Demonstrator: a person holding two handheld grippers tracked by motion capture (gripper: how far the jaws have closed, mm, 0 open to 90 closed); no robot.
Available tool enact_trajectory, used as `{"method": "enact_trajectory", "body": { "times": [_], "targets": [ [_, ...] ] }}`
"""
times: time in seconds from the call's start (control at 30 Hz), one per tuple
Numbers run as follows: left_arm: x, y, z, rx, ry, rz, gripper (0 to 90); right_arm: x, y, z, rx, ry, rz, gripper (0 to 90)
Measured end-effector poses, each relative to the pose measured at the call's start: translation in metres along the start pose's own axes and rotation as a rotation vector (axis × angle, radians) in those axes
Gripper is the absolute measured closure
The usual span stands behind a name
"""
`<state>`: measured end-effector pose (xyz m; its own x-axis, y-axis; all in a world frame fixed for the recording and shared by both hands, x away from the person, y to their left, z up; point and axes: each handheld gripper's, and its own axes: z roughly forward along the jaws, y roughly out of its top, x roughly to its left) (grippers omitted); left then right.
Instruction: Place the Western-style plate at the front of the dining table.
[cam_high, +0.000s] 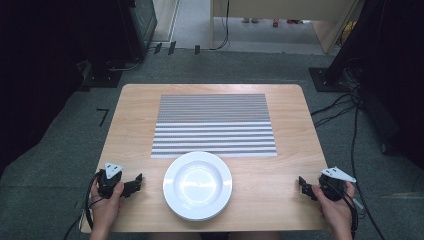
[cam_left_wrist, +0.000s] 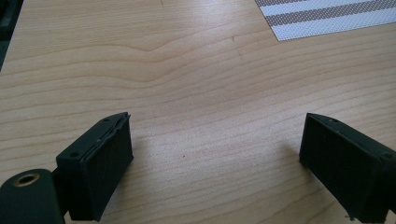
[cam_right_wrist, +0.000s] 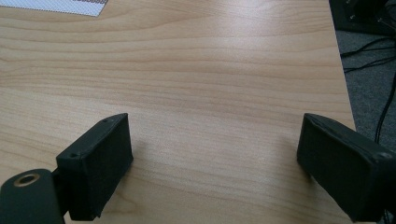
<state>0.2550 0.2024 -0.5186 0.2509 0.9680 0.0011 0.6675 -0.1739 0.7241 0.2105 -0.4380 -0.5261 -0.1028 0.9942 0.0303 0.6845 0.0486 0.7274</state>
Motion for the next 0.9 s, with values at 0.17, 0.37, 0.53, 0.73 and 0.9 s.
{"method": "enact_trajectory", "body": {
  "times": [0.17, 0.37, 0.53, 0.73, 0.9],
  "targets": [
    [-0.002, 0.004, -0.002, 0.008, -0.019, -0.042, 9.3, 0.001, 0.001, 0.001, 0.003, -0.004, 0.001, 8.8],
    [-0.007, 0.018, -0.009, -0.026, -0.024, -0.049, 9.3, 0.001, 0.002, 0.002, 0.006, -0.004, 0.001, 7.4],
    [-0.007, 0.032, -0.014, -0.062, -0.034, -0.078, 9.3, 0.0, 0.002, 0.002, 0.006, -0.001, -0.003, 7.2],
    [-0.018, 0.048, -0.017, -0.118, -0.08, -0.129, 9.3, 0.0, 0.002, 0.002, 0.005, -0.001, -0.005, 7.2],
    [-0.036, 0.051, -0.015, -0.135, -0.127, -0.118, 9.3, 0.0, 0.002, 0.002, 0.007, 0.0, -0.005, 7.2]
  ]
}}
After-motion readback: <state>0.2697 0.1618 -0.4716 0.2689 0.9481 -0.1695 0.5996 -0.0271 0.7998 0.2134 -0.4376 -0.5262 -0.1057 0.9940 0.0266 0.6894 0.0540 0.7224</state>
